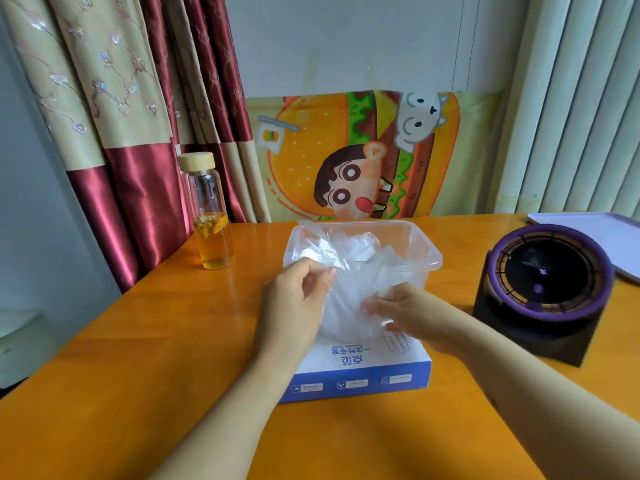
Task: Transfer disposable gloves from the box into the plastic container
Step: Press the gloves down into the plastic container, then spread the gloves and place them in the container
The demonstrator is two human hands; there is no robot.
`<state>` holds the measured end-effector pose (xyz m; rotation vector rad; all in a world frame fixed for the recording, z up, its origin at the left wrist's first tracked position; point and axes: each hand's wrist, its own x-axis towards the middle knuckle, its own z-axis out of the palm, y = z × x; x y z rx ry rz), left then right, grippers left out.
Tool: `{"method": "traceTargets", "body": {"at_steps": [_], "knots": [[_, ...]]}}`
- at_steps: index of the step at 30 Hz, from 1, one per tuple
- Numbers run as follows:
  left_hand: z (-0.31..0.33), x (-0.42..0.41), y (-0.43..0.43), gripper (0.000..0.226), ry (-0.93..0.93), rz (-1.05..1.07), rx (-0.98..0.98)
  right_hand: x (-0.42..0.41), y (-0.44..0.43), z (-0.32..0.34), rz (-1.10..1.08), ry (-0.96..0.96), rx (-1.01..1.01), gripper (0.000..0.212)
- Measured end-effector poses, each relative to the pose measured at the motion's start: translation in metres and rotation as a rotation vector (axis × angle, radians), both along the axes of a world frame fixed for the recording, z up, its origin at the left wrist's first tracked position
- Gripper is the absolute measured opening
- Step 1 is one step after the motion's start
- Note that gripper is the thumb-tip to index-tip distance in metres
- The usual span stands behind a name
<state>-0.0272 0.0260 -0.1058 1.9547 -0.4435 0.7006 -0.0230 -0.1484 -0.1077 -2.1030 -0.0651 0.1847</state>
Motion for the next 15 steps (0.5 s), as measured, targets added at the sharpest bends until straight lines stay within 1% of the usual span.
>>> {"method": "traceTargets", "body": {"at_steps": [2, 4, 6, 8, 10, 11, 12, 13, 15], "knots": [[0.008, -0.005, 0.007, 0.009, -0.077, 0.033, -0.067, 0.000, 0.004, 0.000, -0.029, -0.013, -0.087, 0.031], [0.020, -0.010, 0.016, 0.014, -0.130, 0.078, -0.151, -0.003, 0.007, 0.000, -0.016, -0.026, -0.184, 0.037], [0.035, -0.014, 0.027, 0.018, -0.176, 0.126, -0.270, -0.006, 0.012, -0.002, 0.024, -0.036, -0.369, 0.039], [0.051, -0.014, 0.037, 0.018, -0.219, 0.159, -0.396, -0.007, 0.018, -0.008, 0.064, -0.114, -0.587, 0.030], [0.060, -0.012, 0.043, 0.017, -0.232, 0.147, -0.486, -0.003, 0.026, -0.015, 0.076, -0.180, -0.761, 0.019], [0.063, -0.011, 0.045, 0.016, -0.221, 0.131, -0.506, -0.001, 0.030, -0.017, 0.089, -0.199, -0.845, 0.024], [0.063, -0.009, 0.045, 0.016, -0.197, 0.110, -0.517, 0.001, 0.032, -0.019, 0.085, -0.221, -0.896, 0.033], [0.064, -0.008, 0.046, 0.015, -0.177, 0.091, -0.524, 0.005, 0.035, -0.017, 0.059, -0.226, -0.899, 0.037], [0.062, -0.005, 0.044, 0.014, -0.138, 0.064, -0.525, 0.009, 0.033, -0.012, 0.038, -0.190, -0.837, 0.034]]}}
